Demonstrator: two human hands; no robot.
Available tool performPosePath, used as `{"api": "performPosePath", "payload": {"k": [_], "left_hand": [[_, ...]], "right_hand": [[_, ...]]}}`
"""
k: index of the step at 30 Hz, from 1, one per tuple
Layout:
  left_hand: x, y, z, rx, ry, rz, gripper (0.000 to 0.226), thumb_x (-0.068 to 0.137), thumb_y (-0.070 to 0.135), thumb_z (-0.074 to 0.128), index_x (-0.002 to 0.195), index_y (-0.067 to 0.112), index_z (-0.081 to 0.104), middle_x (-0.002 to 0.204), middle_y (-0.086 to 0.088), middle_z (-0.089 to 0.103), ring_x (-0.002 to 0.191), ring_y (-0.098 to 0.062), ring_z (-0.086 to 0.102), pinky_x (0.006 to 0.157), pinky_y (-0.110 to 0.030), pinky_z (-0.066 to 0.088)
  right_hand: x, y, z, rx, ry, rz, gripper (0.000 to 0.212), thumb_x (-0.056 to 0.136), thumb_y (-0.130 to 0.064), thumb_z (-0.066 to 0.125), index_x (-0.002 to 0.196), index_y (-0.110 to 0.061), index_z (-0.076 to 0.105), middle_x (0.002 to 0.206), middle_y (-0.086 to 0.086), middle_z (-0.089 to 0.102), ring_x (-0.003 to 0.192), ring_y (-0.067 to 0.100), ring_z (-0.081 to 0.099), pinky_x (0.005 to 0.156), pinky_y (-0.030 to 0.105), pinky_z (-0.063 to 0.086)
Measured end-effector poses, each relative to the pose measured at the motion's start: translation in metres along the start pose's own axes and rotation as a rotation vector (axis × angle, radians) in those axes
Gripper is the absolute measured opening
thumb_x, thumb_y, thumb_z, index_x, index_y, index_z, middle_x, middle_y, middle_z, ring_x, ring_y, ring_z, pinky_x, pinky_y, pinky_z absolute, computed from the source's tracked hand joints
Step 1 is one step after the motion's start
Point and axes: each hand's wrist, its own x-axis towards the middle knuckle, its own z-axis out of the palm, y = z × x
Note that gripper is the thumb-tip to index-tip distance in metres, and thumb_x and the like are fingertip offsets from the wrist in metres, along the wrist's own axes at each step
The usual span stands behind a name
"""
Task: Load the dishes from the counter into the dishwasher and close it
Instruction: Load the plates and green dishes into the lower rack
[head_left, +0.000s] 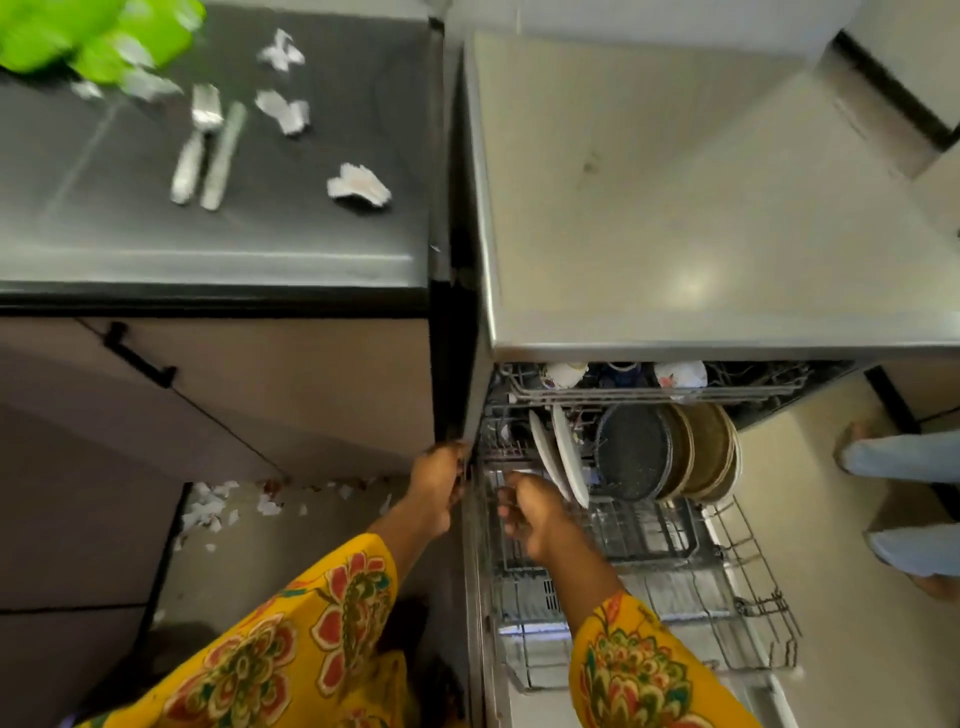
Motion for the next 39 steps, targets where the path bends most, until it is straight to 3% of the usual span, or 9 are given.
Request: {"api": "performPosePath", "payload": {"k": [5, 8, 13, 19, 22, 26, 31, 34, 39], "left_hand": [[-0.055, 0.037, -0.047, -0.058, 0.075, 0.121, 0.02, 0.096, 0.017, 0.05, 0.077, 0.013, 0.055, 0.065, -0.005, 0.044, 0.056, -0.015, 0.038, 0.052, -0.028, 0.03], [-0.078, 0.061, -0.076, -0.13, 0.122, 0.173, 0.011, 0.095, 0.02, 0.051, 0.095, 0.012, 0.059, 0.078, -0.003, 0.05, 0.067, -0.015, 0.044, 0.059, -0.028, 0.038], [-0.105, 0.101, -0.129, -0.261, 0.193, 0.284, 0.024, 0.093, 0.021, 0.055, 0.114, 0.012, 0.06, 0.082, 0.001, 0.05, 0.072, -0.011, 0.047, 0.063, -0.027, 0.039], [-0.123, 0.143, -0.186, -0.381, 0.222, 0.397, 0.009, 0.094, 0.019, 0.053, 0.095, 0.014, 0.059, 0.082, 0.0, 0.052, 0.074, -0.011, 0.048, 0.063, -0.025, 0.04], [-0.121, 0.163, -0.211, -0.432, 0.228, 0.433, 0.009, 0.094, 0.018, 0.052, 0.097, 0.013, 0.059, 0.08, 0.0, 0.052, 0.073, -0.011, 0.048, 0.065, -0.027, 0.041], [-0.113, 0.194, -0.241, -0.484, 0.227, 0.458, 0.011, 0.095, 0.018, 0.05, 0.088, 0.015, 0.058, 0.082, 0.001, 0.052, 0.072, -0.011, 0.047, 0.065, -0.026, 0.039], [-0.097, 0.243, -0.286, -0.519, 0.229, 0.513, 0.02, 0.096, 0.018, 0.05, 0.111, 0.006, 0.057, 0.108, -0.005, 0.053, 0.101, -0.02, 0.05, 0.085, -0.034, 0.04], [-0.087, 0.268, -0.312, -0.504, 0.223, 0.527, 0.034, 0.096, 0.02, 0.05, 0.124, 0.001, 0.054, 0.119, -0.007, 0.053, 0.106, -0.022, 0.05, 0.092, -0.036, 0.038], [-0.075, 0.298, -0.351, -0.445, 0.198, 0.542, 0.039, 0.098, 0.021, 0.048, 0.132, 0.003, 0.049, 0.141, -0.009, 0.046, 0.131, -0.028, 0.042, 0.101, -0.037, 0.036]], "right_hand": [[-0.061, -0.026, 0.048, -0.197, -0.108, -0.128, 0.014, 0.095, -0.024, 0.05, 0.084, -0.019, 0.055, 0.072, -0.001, 0.051, 0.054, 0.011, 0.041, 0.051, 0.021, 0.028], [-0.089, -0.044, 0.081, -0.308, -0.18, -0.202, 0.014, 0.095, -0.031, 0.049, 0.09, -0.02, 0.056, 0.081, 0.0, 0.054, 0.062, 0.012, 0.046, 0.058, 0.024, 0.034], [-0.135, -0.071, 0.136, -0.424, -0.286, -0.332, 0.022, 0.098, -0.039, 0.043, 0.101, -0.019, 0.052, 0.083, -0.003, 0.054, 0.066, 0.012, 0.048, 0.056, 0.025, 0.035], [-0.17, -0.09, 0.2, -0.525, -0.383, -0.43, 0.026, 0.098, -0.043, 0.038, 0.094, -0.02, 0.05, 0.077, -0.002, 0.052, 0.061, 0.012, 0.045, 0.056, 0.023, 0.031], [-0.179, -0.1, 0.23, -0.572, -0.394, -0.477, 0.031, 0.097, -0.046, 0.038, 0.081, -0.022, 0.049, 0.076, -0.003, 0.053, 0.061, 0.013, 0.047, 0.056, 0.023, 0.032], [-0.188, -0.118, 0.273, -0.606, -0.387, -0.548, 0.033, 0.096, -0.048, 0.04, 0.081, -0.022, 0.053, 0.078, -0.002, 0.056, 0.063, 0.014, 0.05, 0.058, 0.025, 0.034], [-0.196, -0.147, 0.335, -0.592, -0.398, -0.597, 0.035, 0.096, -0.048, 0.041, 0.094, -0.016, 0.056, 0.081, 0.0, 0.056, 0.063, 0.014, 0.049, 0.057, 0.024, 0.034], [-0.197, -0.16, 0.368, -0.561, -0.394, -0.599, 0.038, 0.096, -0.048, 0.041, 0.097, -0.014, 0.057, 0.084, 0.002, 0.055, 0.063, 0.014, 0.048, 0.056, 0.023, 0.034], [-0.197, -0.173, 0.413, -0.519, -0.374, -0.615, 0.041, 0.095, -0.048, 0.042, 0.105, -0.011, 0.058, 0.091, 0.003, 0.056, 0.077, 0.019, 0.052, 0.062, 0.027, 0.038]]}}
